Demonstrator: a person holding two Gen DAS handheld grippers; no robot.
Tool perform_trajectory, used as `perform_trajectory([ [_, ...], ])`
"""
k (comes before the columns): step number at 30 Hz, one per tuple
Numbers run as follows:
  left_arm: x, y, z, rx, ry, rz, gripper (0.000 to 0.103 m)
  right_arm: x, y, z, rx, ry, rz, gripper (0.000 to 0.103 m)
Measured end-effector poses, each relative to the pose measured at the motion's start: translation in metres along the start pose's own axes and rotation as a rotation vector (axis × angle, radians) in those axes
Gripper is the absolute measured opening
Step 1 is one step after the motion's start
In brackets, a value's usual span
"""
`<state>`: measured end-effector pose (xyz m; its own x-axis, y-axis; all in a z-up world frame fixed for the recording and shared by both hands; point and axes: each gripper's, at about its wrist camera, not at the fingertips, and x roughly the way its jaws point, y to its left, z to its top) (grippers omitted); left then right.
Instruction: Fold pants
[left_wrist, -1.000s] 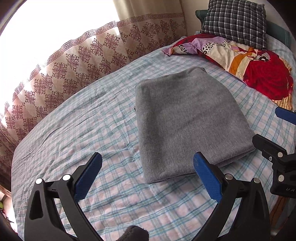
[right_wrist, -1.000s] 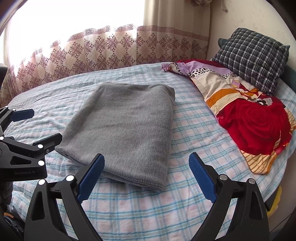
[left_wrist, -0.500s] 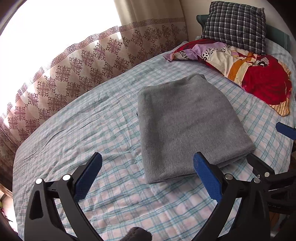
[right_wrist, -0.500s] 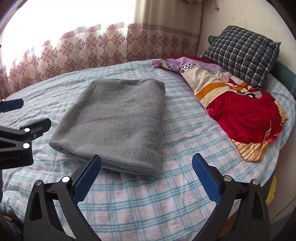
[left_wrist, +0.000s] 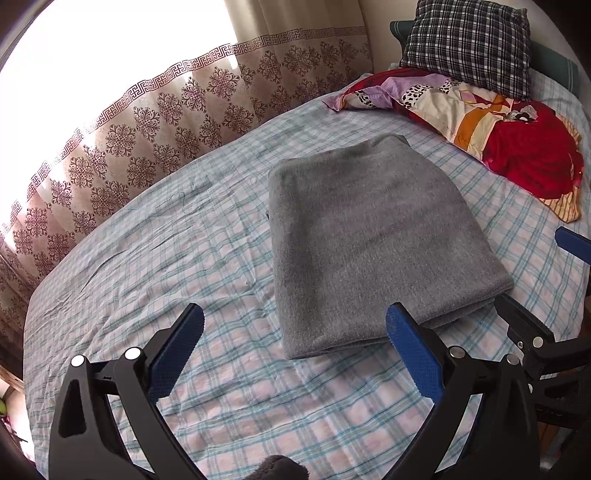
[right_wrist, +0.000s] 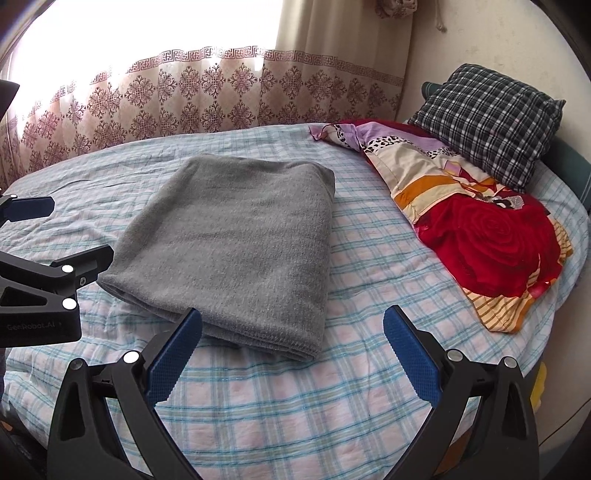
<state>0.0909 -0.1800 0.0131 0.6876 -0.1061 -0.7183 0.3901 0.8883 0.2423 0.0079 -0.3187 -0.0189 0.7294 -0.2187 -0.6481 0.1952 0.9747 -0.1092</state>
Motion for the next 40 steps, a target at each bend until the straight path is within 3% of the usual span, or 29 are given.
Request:
perform_trajectory([
  [31,0.006,0.002,-0.002,-0.002,0.008,-0.005,0.1,-0.003,-0.005,0.001,0.032,-0.021,-0.025,0.098],
  [40,0.014,0.014,-0.005,-0.055,0.054,-0.011,0.1,0.003,-0.01,0.0,0.062,0.006,-0.017,0.098],
])
